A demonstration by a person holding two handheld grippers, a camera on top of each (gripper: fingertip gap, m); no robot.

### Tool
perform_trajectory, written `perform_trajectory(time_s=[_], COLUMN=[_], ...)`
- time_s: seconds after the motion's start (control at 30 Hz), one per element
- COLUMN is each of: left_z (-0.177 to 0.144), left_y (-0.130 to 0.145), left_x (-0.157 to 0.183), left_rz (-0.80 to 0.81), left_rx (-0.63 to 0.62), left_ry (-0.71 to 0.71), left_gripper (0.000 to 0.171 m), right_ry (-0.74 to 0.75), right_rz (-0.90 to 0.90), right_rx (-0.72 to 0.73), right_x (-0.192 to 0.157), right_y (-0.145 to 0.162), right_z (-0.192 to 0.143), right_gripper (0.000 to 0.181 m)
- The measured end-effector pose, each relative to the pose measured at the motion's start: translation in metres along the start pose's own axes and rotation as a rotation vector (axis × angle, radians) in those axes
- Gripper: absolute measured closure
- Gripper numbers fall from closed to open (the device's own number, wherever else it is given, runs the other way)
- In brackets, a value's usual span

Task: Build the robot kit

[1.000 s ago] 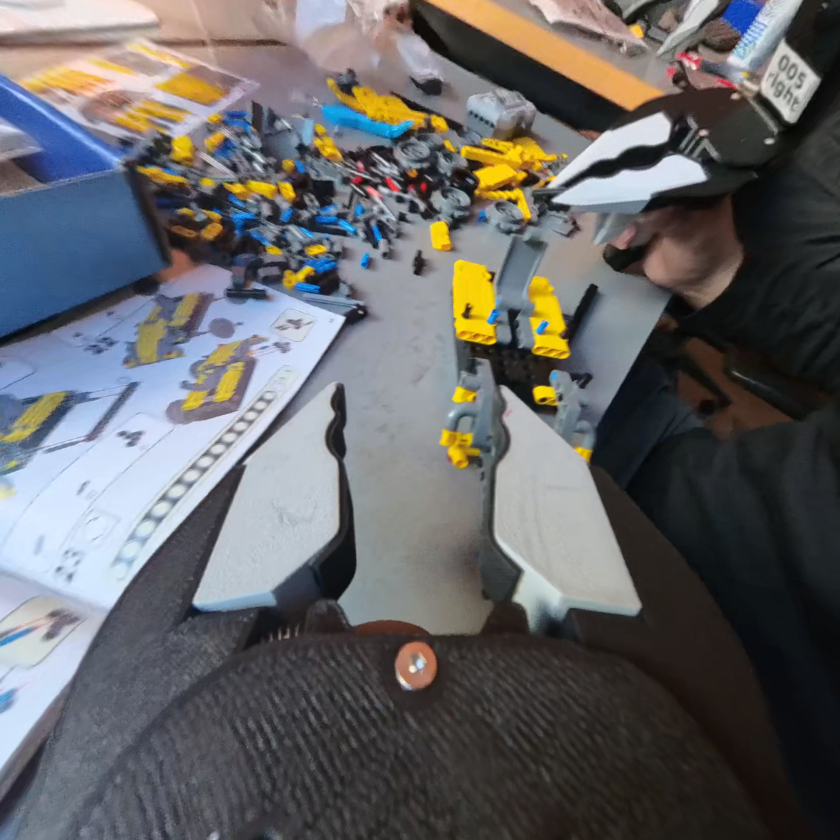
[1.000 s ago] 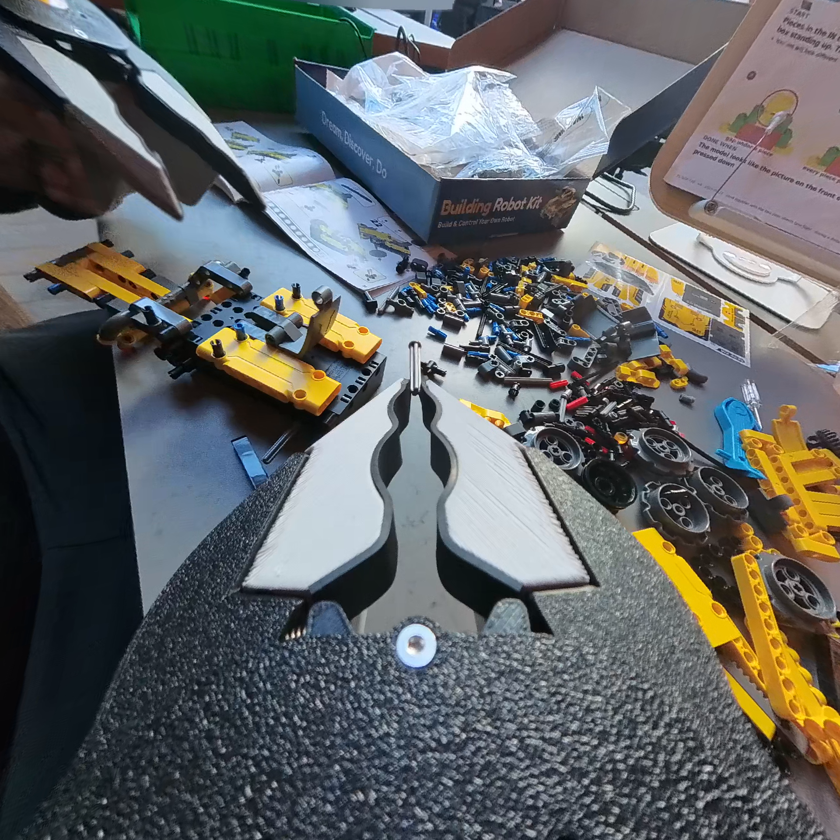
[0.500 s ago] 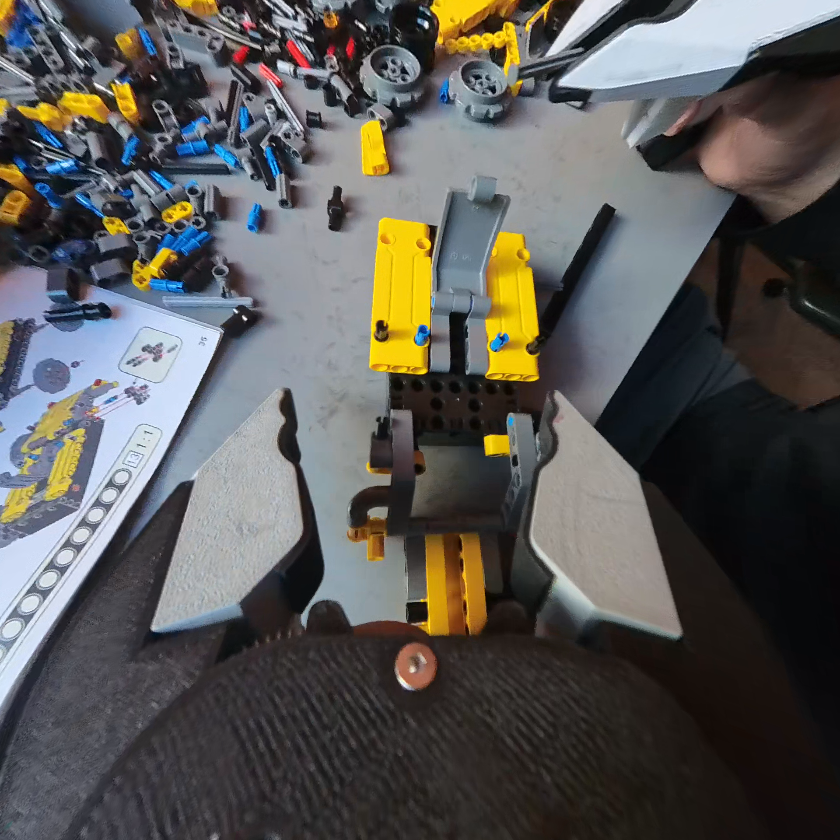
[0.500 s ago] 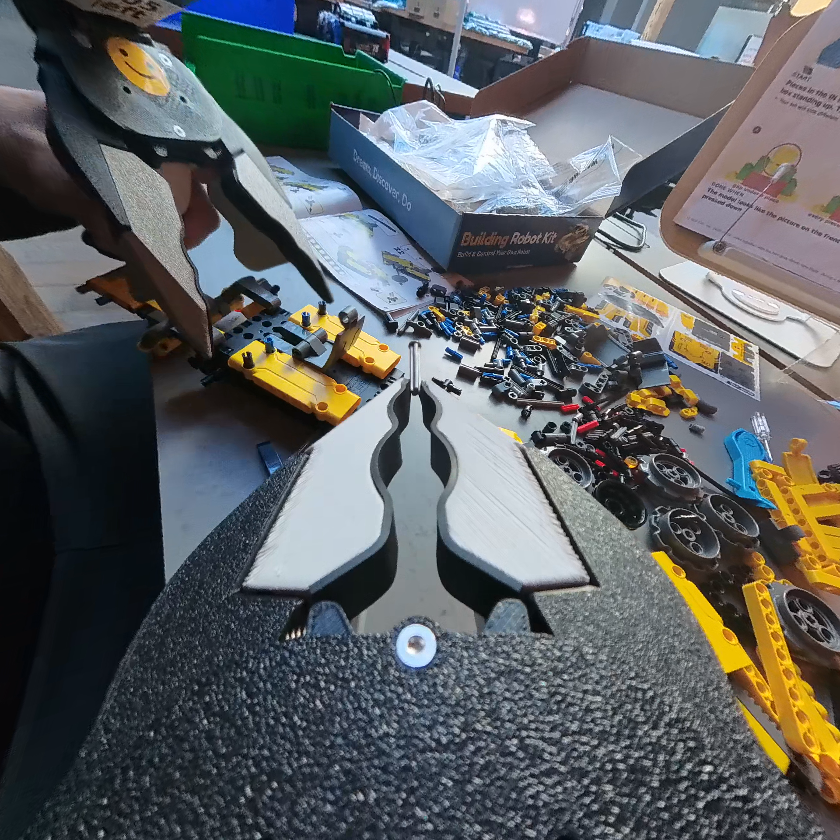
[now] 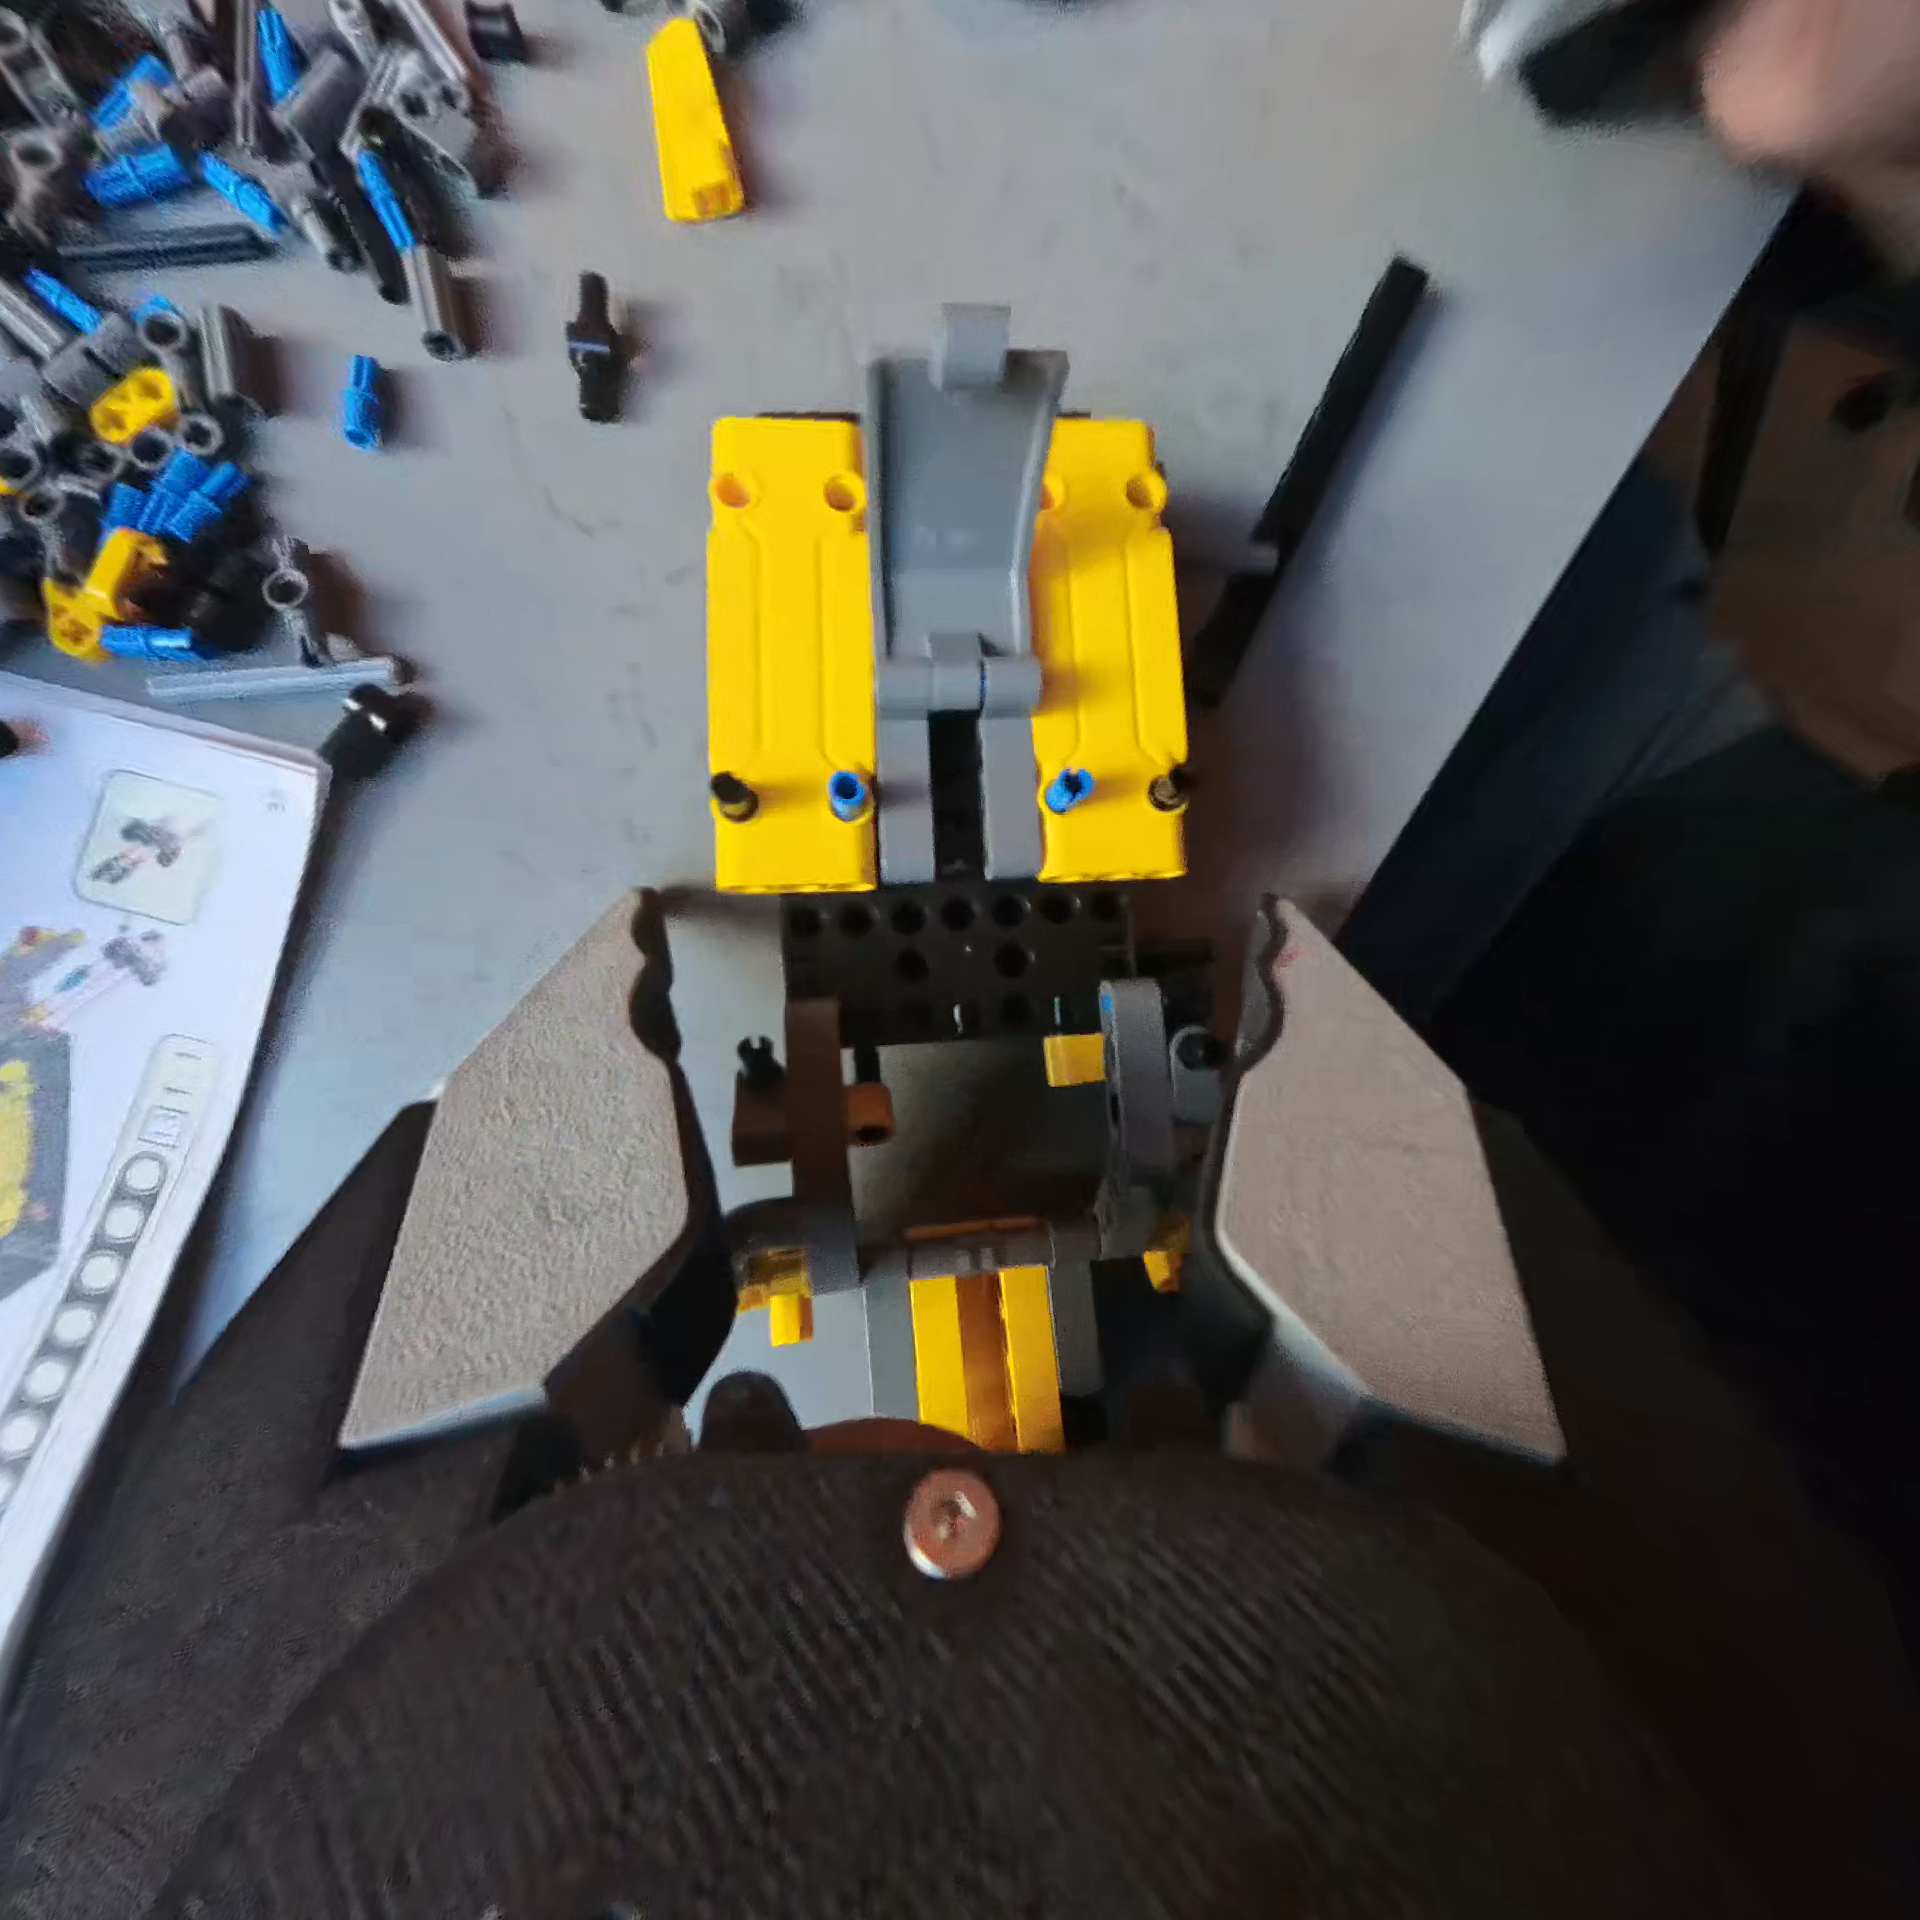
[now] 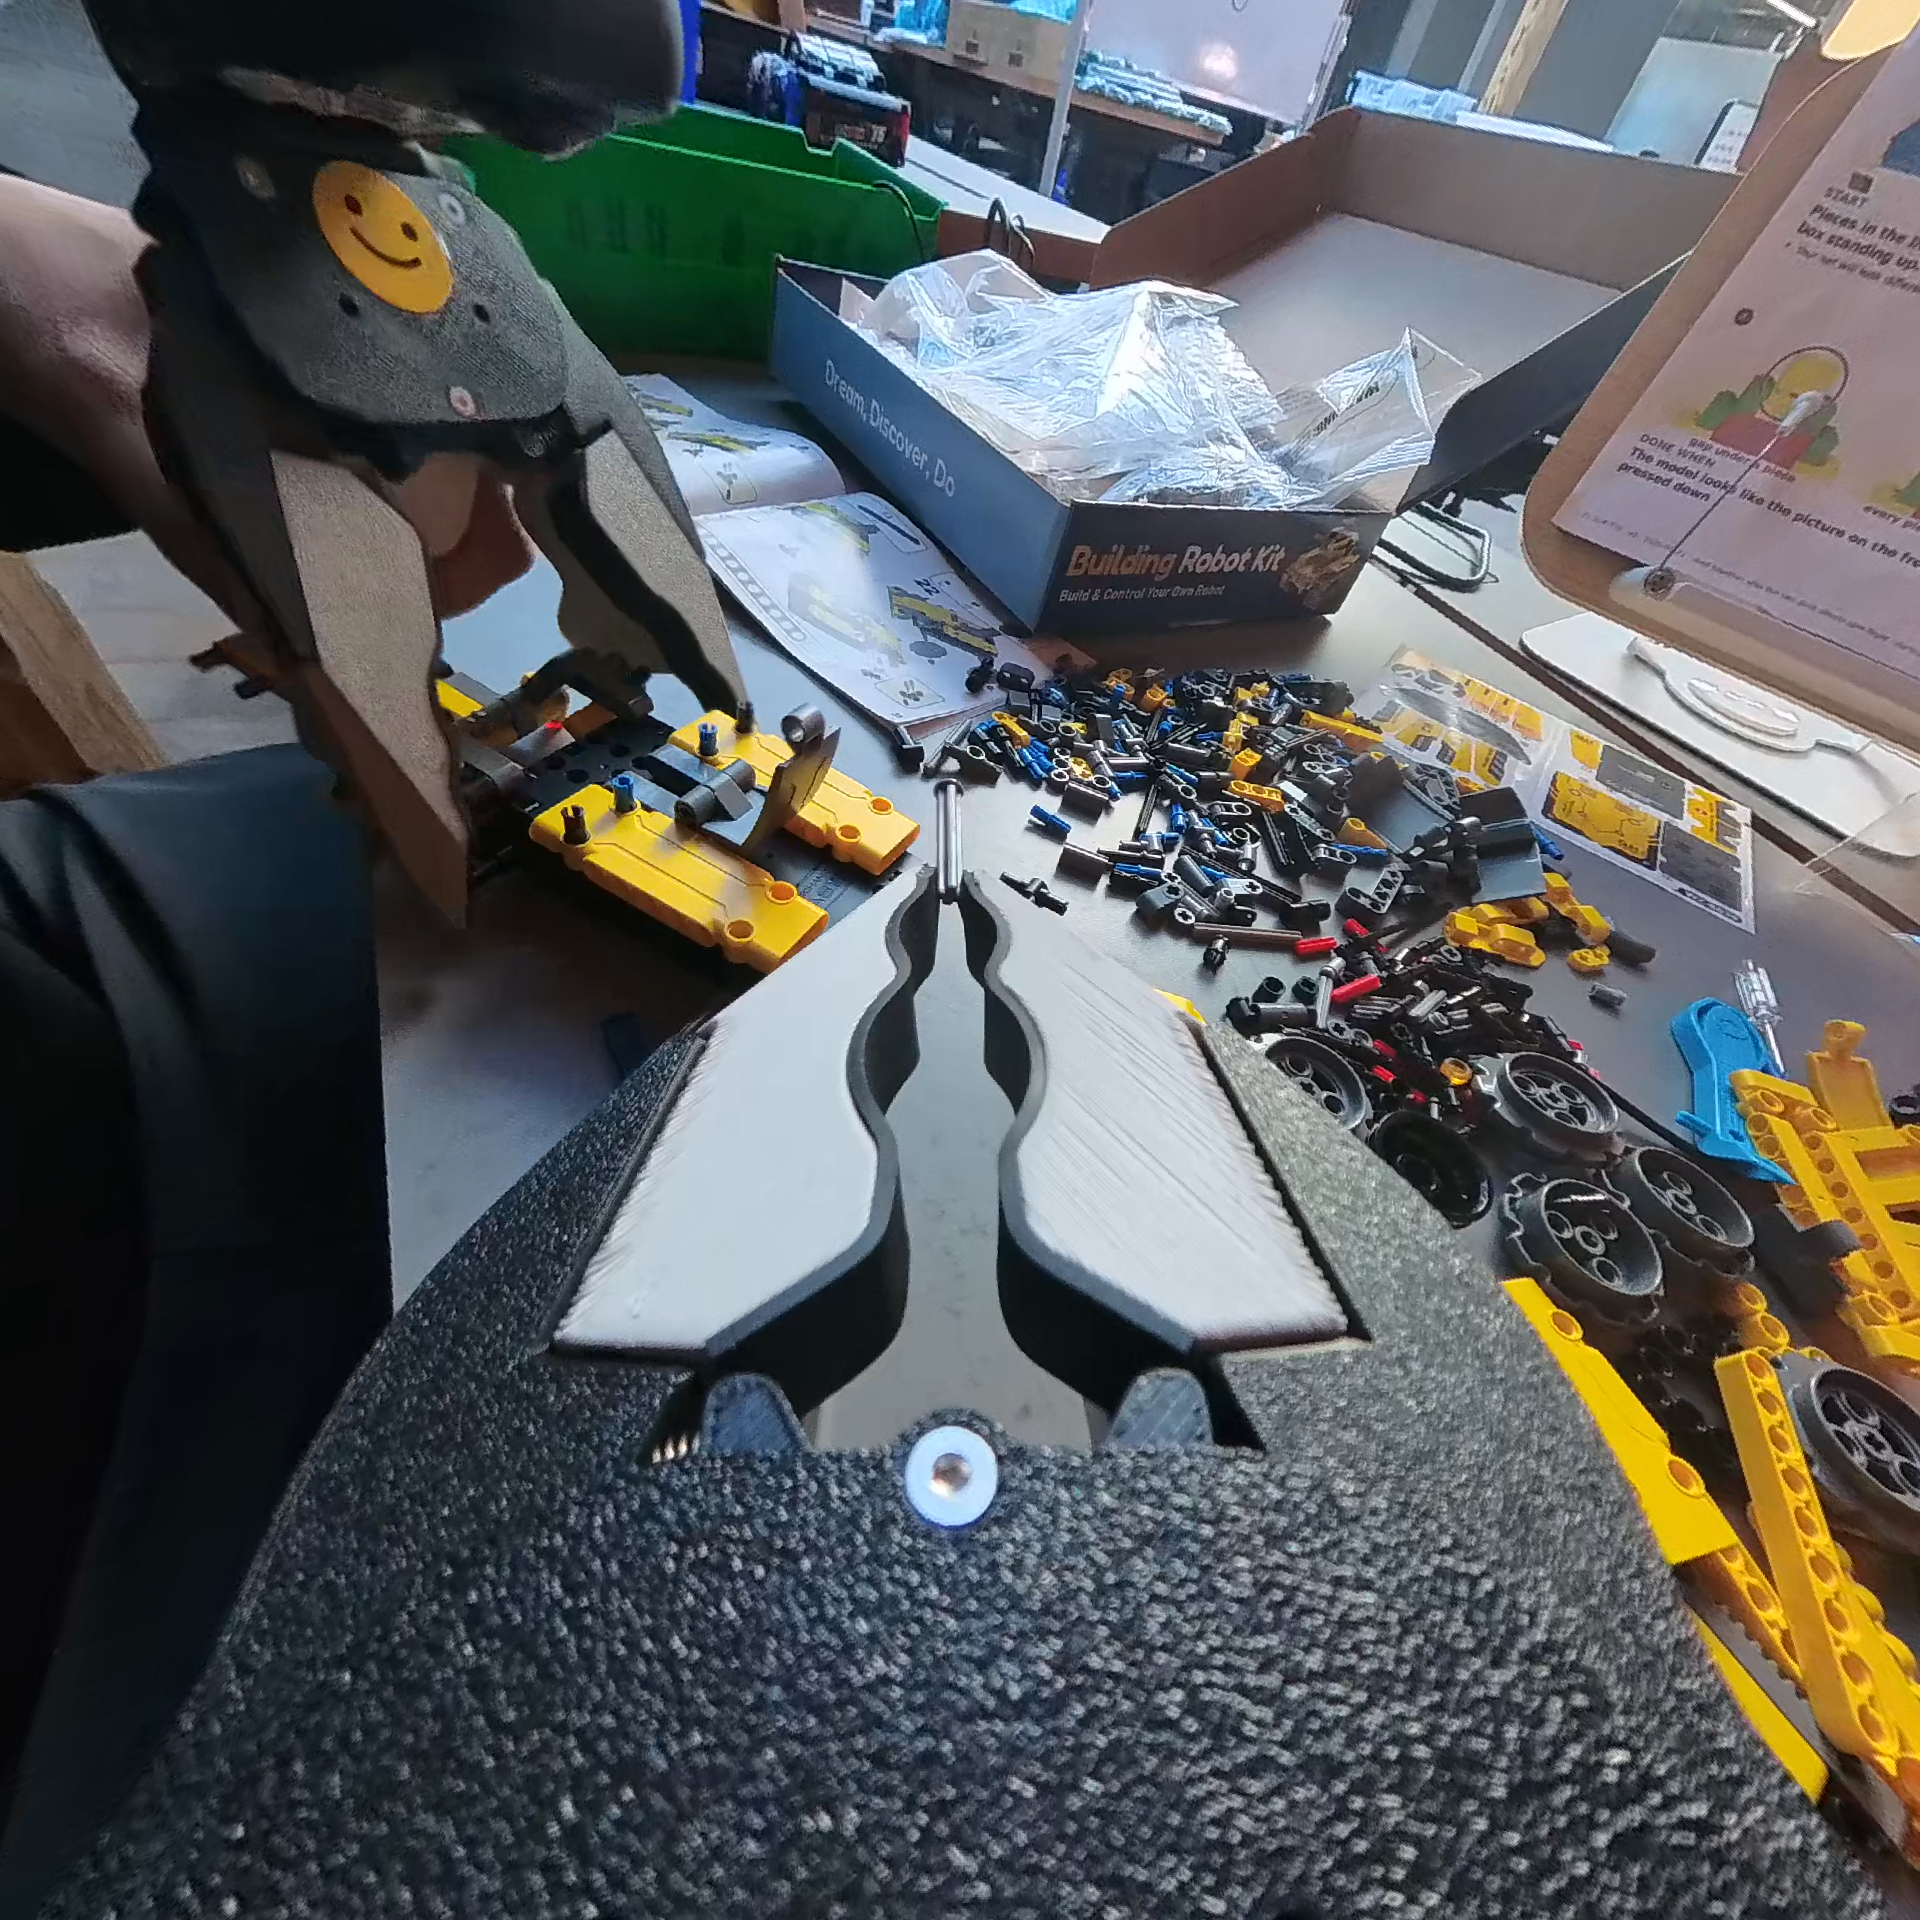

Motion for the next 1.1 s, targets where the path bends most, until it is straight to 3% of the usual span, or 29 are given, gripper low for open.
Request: perform_trajectory(time_s=[0.17, 0.23, 0.33, 0.4, 0.57, 0.63, 0.77, 0.97, 1.1], left_z=[0.004, 0.0, -0.005, -0.01, -0.023, -0.025, -0.026, -0.03, -0.034], left_y=[0.0, -0.004, -0.008, -0.012, -0.019, -0.019, -0.019, -0.014, -0.009], left_x=[0.0, -0.002, -0.016, -0.026, -0.049, -0.057, -0.063, -0.065, -0.07], left_rz=[0.104, 0.088, 0.038, -0.009, -0.243, -0.299, -0.341, -0.399, -0.376], left_rx=[-0.115, -0.119, -0.11, -0.101, -0.065, -0.048, 0.007, 0.092, 0.148], left_ry=[-0.06, 0.008, 0.115, 0.241, 0.707, 0.804, 0.849, 0.974, 0.93], left_gripper=[0.073, 0.084, 0.084, 0.087, 0.092, 0.093, 0.094, 0.091, 0.089], right_ry=[-0.006, -0.011, -0.023, -0.033, -0.097, -0.134, -0.129, -0.133, -0.136], right_rz=[-0.007, -0.008, -0.01, -0.018, -0.011, 0.033, 0.023, 0.035, 0.04], right_rx=[0.005, 0.011, 0.021, 0.027, 0.049, 0.028, -0.124, -0.172, -0.211], right_x=[-0.002, -0.003, -0.005, -0.008, -0.022, -0.029, -0.037, -0.033, -0.031], right_y=[-0.001, -0.001, -0.003, -0.003, -0.011, -0.016, -0.019, -0.035, -0.033], right_z=[0.0, 0.0, -0.001, -0.001, 0.001, 0.008, 0.036, 0.07, 0.084], right_gripper=[0.177, 0.177, 0.177, 0.177, 0.177, 0.178, 0.177, 0.177, 0.177])
Point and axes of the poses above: each gripper's, where its closed fingertips meet, z out along the fingers, y out of its underside, x = y × z across the jaws, the point moved 3 cm from there along -z, back along the fingers, and after that the axes turned 7 degrees about -x, right-handed, at the moved point
